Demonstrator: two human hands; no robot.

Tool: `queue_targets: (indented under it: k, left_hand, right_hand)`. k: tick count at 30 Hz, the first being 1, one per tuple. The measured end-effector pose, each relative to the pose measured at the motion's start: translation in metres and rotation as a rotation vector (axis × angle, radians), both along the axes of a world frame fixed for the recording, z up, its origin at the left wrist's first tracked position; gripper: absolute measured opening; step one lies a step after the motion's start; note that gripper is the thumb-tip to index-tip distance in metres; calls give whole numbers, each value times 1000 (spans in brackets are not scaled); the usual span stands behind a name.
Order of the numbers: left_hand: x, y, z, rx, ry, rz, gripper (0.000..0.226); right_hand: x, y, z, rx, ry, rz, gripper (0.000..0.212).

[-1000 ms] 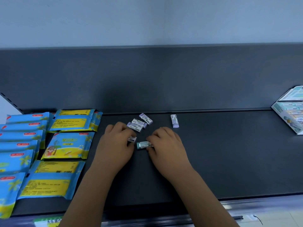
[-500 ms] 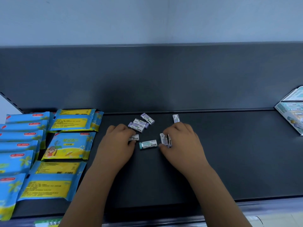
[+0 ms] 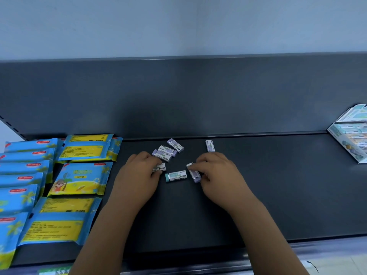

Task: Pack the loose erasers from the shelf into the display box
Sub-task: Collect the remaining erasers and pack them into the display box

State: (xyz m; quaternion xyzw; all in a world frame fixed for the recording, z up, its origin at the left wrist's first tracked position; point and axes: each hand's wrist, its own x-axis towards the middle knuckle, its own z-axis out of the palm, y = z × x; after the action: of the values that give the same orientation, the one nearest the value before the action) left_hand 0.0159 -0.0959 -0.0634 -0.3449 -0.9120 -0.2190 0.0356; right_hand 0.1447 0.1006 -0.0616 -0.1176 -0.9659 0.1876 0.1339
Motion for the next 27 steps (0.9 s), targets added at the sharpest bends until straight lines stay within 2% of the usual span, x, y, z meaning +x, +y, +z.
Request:
queue_targets:
  k: [5, 6, 10, 12, 16, 19, 24, 27]
  left_hand:
    - [4, -2, 3, 55, -3, -13, 21]
    - [5, -2, 3, 65, -5, -15, 22]
    - [10, -6, 3, 97, -13, -35, 26]
    - [11, -8, 3, 125, -21, -38, 27]
    - [15, -8, 5, 156, -7, -27, 28]
    - [19, -6, 7, 211, -17, -9, 26]
    - [24, 5, 9, 219, -22, -30, 26]
    - [29, 17, 11, 218, -31, -41, 28]
  right_hand:
    - [-2, -5, 4, 50, -60, -33, 26]
    - [-2, -6, 4, 48, -66, -34, 27]
    - [0, -8, 0, 31, -79, 16, 55]
    - [-1, -7, -2, 55, -81, 14, 47]
    - [0, -3, -3, 43, -52, 9, 16]
    - [4, 2, 1, -18, -27, -10, 7]
    - [18, 16, 7, -61, 96, -38, 12]
    - [27, 27, 8, -91, 155, -47, 23]
